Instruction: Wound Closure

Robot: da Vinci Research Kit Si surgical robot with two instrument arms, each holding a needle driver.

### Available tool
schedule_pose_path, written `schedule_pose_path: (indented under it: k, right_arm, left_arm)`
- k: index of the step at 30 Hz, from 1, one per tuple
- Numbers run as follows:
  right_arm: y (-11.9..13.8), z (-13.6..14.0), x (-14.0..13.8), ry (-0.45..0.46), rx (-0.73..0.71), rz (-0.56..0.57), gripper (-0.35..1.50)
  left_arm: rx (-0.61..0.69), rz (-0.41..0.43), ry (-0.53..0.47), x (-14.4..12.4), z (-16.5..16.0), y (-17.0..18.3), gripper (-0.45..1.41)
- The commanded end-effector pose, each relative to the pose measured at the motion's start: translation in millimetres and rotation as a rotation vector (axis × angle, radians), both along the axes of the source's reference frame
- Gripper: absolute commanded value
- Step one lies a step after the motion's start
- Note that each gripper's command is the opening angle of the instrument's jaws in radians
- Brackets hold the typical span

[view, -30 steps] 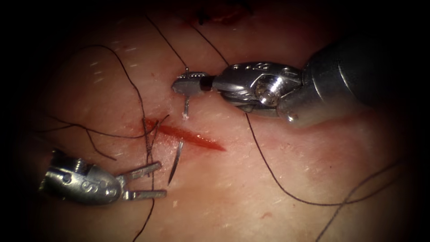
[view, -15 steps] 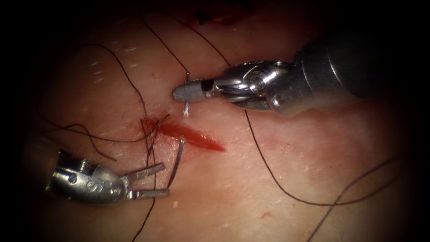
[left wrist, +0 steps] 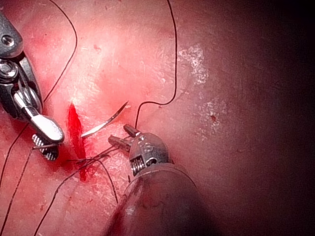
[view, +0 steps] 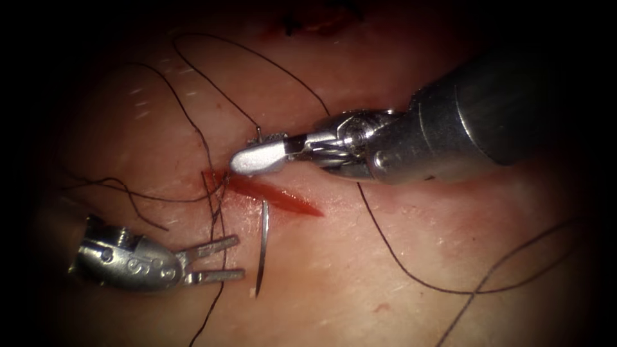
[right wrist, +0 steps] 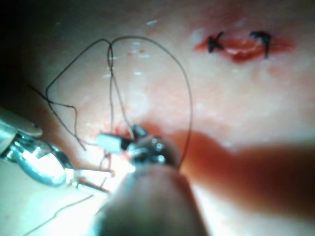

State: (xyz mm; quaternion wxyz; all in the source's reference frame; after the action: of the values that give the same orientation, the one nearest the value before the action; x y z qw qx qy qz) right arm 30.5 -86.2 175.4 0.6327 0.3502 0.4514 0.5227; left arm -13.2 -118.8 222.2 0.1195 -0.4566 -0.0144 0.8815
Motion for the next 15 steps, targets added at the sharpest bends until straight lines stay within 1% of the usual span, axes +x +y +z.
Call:
schedule_pose_path:
  k: [1,2,5,9,12,13,14,15]
  right_arm:
    - [-1.0,0.4,0.4,-0.006,-0.033,0.01,1.48]
    - [-0.7,0.3,-0.1,-0.017,-0.059,0.028,1.48]
    - [-0.2,-0.1,-1.1,-0.024,-0.078,0.029,1.48]
    - [0.1,-0.5,-2.0,-0.018,-0.08,0.017,1.47]
    - [0.0,-0.5,-2.1,-0.012,-0.084,0.005,1.43]
    - [-0.4,-0.2,-2.2,0.0,-0.081,-0.014,1.4]
    - [-0.7,0.0,-2.1,0.004,-0.083,-0.021,1.4]
    - [-0.8,0.1,-2.1,0.005,-0.083,-0.024,1.4]
  left_arm:
    - [-0.004,-0.005,-0.01,-1.4,-0.2,-1.6,0.29]
    - [-0.016,-0.012,-0.018,-1.7,0.0,-1.7,0.29]
    - [-0.04,-0.025,-0.021,-1.9,0.4,-1.9,0.31]
    - [-0.083,-0.056,-0.012,-2.1,0.3,-1.8,0.51]
    - [-0.102,-0.064,-0.013,-2.0,-0.1,-1.9,0.54]
    - [-0.131,-0.08,-0.014,-1.7,-0.8,-2.5,0.57]
    - [-0.159,-0.087,-0.007,-1.6,-1.4,-2.8,0.66]
    - [-0.171,-0.095,-0.007,-1.6,-1.7,-2.9,0.69]
